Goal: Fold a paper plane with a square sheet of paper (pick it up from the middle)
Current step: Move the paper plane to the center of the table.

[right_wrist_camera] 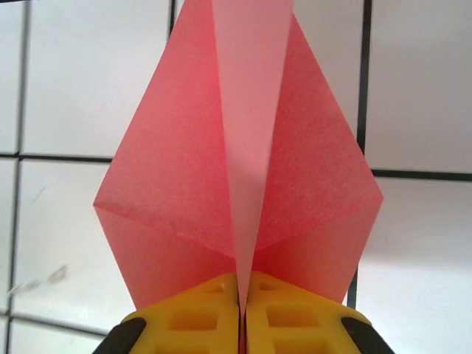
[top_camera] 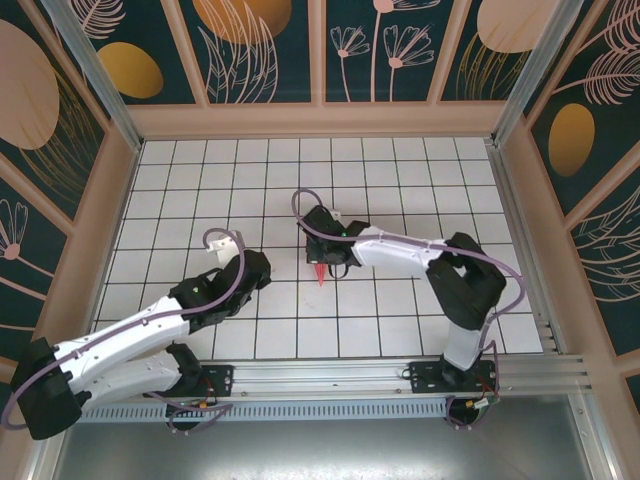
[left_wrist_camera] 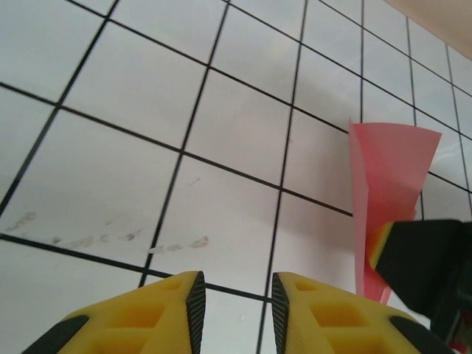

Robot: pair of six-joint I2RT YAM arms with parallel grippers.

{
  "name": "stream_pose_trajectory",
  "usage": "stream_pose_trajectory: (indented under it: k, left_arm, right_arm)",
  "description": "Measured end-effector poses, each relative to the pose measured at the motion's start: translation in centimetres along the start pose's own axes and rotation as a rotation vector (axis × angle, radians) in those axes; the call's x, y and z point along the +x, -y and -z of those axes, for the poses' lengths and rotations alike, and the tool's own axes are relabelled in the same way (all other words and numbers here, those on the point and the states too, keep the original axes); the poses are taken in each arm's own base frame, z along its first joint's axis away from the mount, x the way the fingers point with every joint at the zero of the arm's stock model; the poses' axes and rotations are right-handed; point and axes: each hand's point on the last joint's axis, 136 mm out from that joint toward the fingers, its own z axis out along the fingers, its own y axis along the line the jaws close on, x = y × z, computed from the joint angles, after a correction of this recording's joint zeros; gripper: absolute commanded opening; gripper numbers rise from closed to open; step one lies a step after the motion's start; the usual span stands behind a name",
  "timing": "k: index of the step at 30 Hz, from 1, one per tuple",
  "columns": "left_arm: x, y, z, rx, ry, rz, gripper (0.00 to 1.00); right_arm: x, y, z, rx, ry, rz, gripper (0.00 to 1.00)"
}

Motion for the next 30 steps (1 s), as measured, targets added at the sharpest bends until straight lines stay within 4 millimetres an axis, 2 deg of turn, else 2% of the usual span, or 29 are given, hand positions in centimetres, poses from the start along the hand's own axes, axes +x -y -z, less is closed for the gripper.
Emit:
stream_pose_trajectory:
  k: [4, 8, 13, 20, 24, 30]
  left_arm:
    - [-0.3, -0.3, 0.5, 0.014, 0.017, 0.022, 0.35]
    - [-0.9, -0.4, 1.0, 0.028, 0.041, 0.044, 0.36]
    - [-0.9, -0.9, 1.1, 0.027, 0.051, 0.048, 0.36]
    - [-0.9, -1.1, 1.0, 0.025, 0.051, 0.046, 0.37]
    - [-0.8, -1.1, 1.0, 0.023, 0.049, 0.045, 0.37]
    - [-0.5, -1.4, 0.9, 0.017, 0.045, 0.041, 0.37]
  right_arm:
    - [0.8, 1.0, -2.1, 0.078, -0.050, 0.014, 0.13]
    - [1.4, 1.3, -3.4, 0.115, -0.087, 0.024, 0.15]
    - [1.4, 1.2, -3.6, 0.118, -0.091, 0.020, 0.26]
    - [1.9, 1.4, -4.3, 0.130, -0.106, 0.010, 0.29]
    - [2.0, 1.3, -4.5, 0.135, -0.109, 0.000, 0.37]
    - [2.0, 1.2, -4.8, 0.155, -0.098, -0.007, 0.41]
